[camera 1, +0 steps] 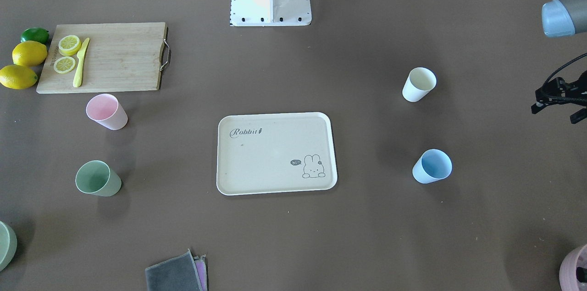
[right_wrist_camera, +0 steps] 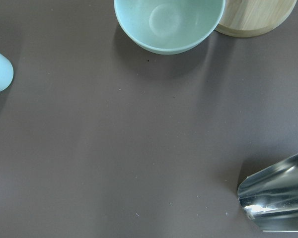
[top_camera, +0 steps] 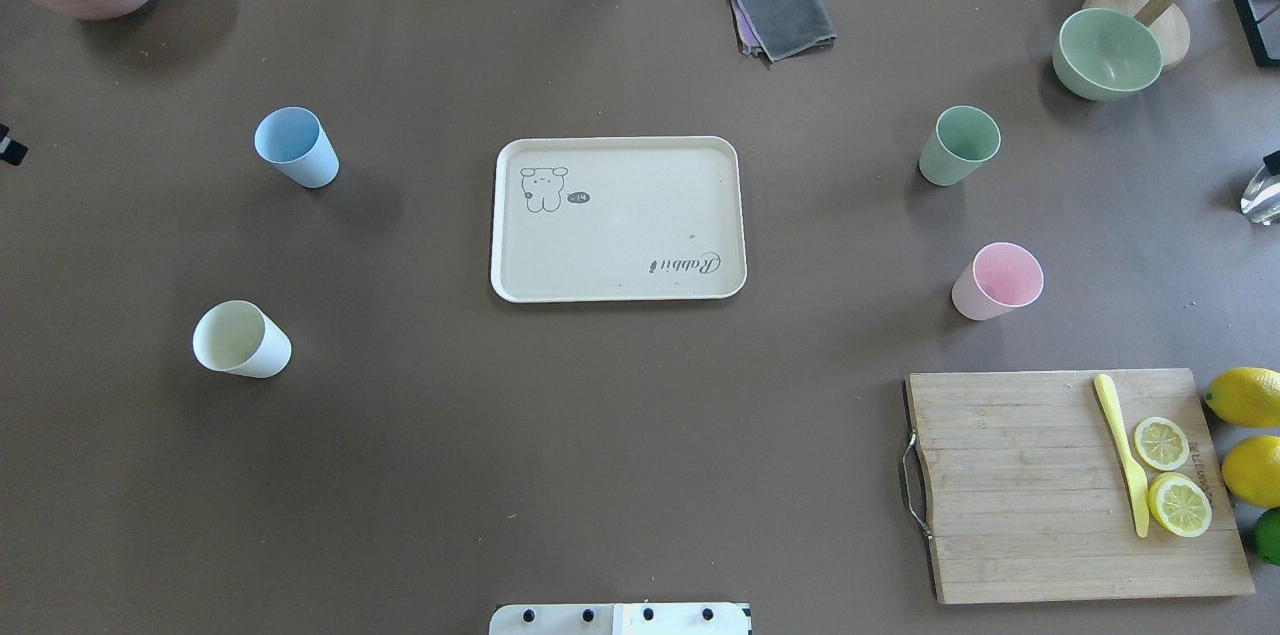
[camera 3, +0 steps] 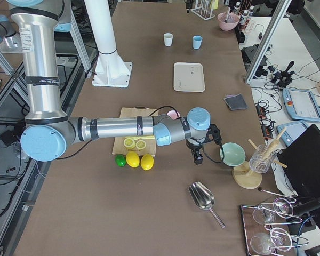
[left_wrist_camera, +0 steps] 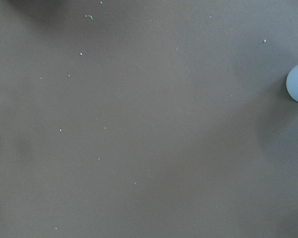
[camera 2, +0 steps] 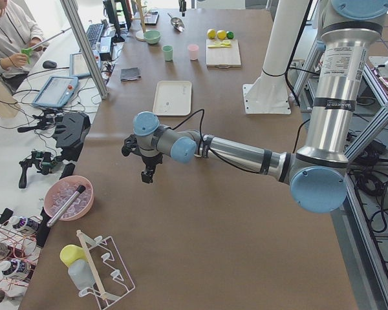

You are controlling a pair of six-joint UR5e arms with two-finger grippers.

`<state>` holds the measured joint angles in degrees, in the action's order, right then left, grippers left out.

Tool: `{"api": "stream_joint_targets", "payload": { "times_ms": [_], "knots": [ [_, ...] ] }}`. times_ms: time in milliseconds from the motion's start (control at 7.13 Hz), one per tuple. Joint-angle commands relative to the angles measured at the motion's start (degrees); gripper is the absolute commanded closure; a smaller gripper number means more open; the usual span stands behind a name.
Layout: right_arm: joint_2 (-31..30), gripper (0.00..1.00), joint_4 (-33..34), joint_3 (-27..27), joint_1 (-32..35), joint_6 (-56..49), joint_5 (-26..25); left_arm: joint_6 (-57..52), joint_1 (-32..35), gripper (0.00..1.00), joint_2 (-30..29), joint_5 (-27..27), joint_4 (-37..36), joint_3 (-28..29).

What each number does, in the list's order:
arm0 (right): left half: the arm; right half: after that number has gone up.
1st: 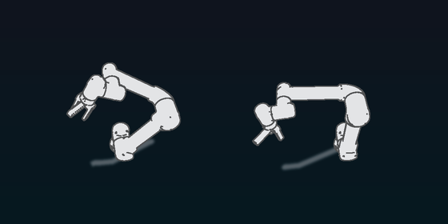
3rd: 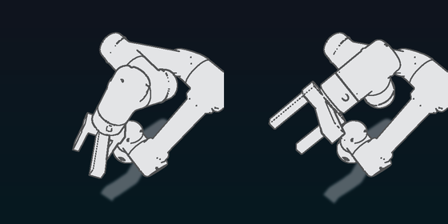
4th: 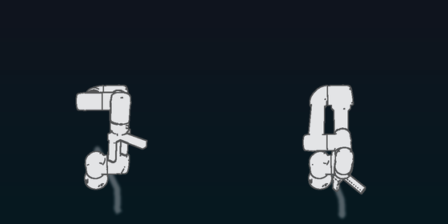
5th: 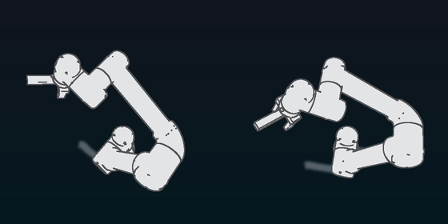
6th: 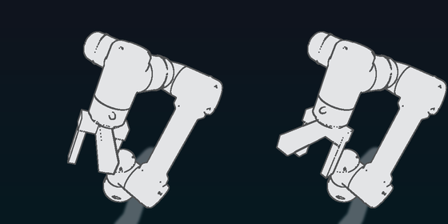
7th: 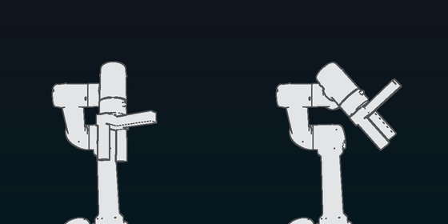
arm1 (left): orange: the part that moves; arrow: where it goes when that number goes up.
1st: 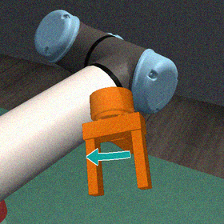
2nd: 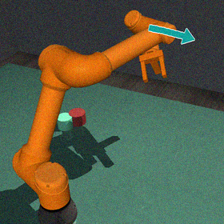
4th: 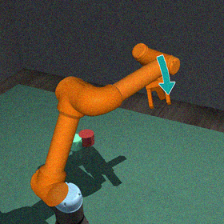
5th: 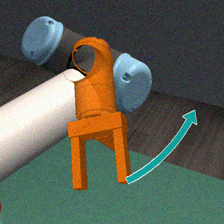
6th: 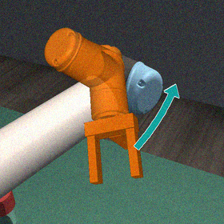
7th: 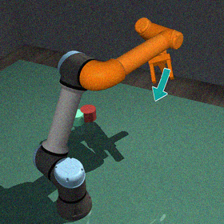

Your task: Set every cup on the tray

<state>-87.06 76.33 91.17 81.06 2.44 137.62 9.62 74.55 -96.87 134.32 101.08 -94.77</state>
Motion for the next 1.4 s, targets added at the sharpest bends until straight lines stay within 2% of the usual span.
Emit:
{"api": "stream_joint_targets", "payload": {
  "times_ms": [0,421,701,981,1262],
  "knots": [
    [-0.13,0.00,-2.22,-0.63,-0.11,0.37,0.10,-0.13,0.33,0.01,0.54,-0.55,-0.35,-0.68],
    [-2.06,0.00,-2.15,-0.12,4.09,0.20,-0.17,-0.22,2.69,0.01,2.12,-1.60,-0.53,-0.16],
    [-2.50,0.00,-2.41,1.19,4.20,0.37,-2.26,-0.83,7.25,0.01,3.36,-1.96,-0.27,2.29],
    [-2.24,0.00,-2.41,1.21,3.50,0.20,-3.33,-0.75,11.56,0.01,3.79,-1.87,-0.35,2.39],
    [-2.24,0.00,-2.41,1.12,1.84,0.28,-3.42,-0.05,11.76,0.01,5.12,-1.35,0.00,2.04]
  ]
}}
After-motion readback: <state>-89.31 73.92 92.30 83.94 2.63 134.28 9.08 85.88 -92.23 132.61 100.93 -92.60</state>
